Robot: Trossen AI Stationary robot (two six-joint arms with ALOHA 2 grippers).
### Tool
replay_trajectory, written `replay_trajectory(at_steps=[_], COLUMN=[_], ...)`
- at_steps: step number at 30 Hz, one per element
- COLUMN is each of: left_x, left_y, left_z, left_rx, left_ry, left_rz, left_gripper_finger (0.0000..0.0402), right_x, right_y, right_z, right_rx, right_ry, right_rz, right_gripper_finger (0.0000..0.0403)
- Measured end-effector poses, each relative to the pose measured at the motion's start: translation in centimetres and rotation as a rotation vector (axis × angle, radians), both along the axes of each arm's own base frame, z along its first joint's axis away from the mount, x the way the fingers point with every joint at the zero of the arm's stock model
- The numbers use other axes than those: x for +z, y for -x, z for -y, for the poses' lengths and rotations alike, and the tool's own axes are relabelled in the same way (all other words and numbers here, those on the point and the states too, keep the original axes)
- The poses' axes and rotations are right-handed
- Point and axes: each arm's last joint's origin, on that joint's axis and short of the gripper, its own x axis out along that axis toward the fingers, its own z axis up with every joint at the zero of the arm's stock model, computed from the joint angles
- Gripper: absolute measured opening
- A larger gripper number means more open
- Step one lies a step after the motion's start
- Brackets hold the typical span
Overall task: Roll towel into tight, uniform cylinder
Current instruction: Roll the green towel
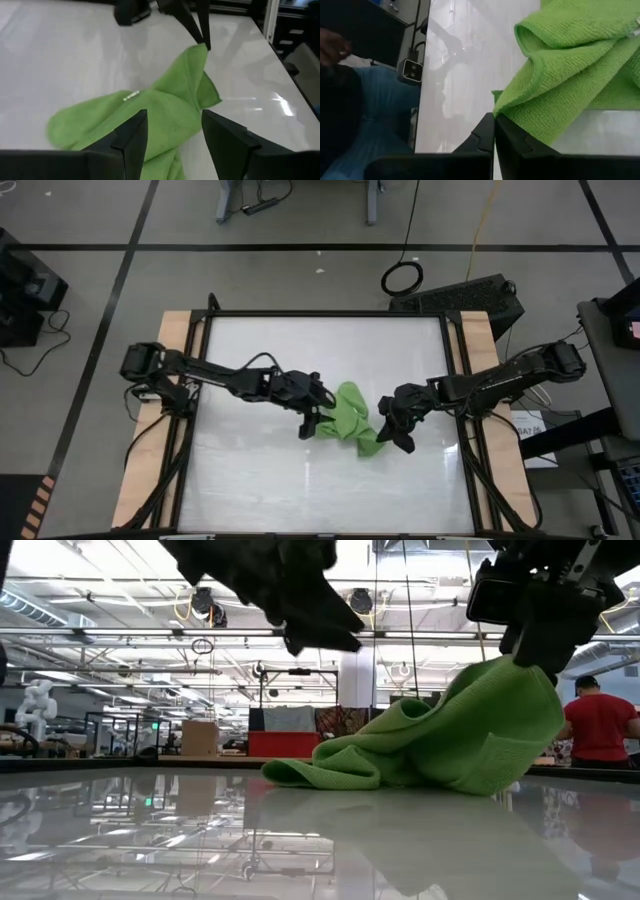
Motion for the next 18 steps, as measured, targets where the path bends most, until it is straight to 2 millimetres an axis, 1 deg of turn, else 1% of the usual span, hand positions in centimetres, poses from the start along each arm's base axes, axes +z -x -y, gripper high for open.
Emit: replay_trajectory(at_steps=[2,7,9,13,16,18], left_x=[-0.4,0.0,-0.2,-1.4,-2.5,-2.8], left_y=[-0.9,-3.4,-4.5,-6.3,-7.4,-7.8], left_z=[-0.4,-1.2,-1.8,-3.7,-4.9,-5.5], left_rx=[-0.025,-0.108,-0.134,-0.192,-0.220,-0.231], left_ry=[0.013,-0.029,-0.032,-0.003,-0.004,-0.016], left_rz=[-0.007,0.029,0.006,-0.081,-0.134,-0.146], left_gripper_finger=[0.0191,0.0191,0.0191,0.0191,0.0191,0.0191], right_x=[0.0,0.0,0.0,0.0,0.0,0.0], right_y=[0.0,0.0,0.0,0.0,0.0,0.0], right_z=[0.0,0.0,0.0,-0.1,-0.1,-0.1], right_rx=[-0.003,-0.004,-0.005,-0.008,-0.011,-0.013], right_ry=[-0.004,-0.005,-0.006,-0.011,-0.014,-0.016], right_rz=[-0.002,-0.002,-0.003,-0.006,-0.008,-0.009], right_gripper_finger=[0.0000,0.0000,0.0000,0.0000,0.0000,0.0000])
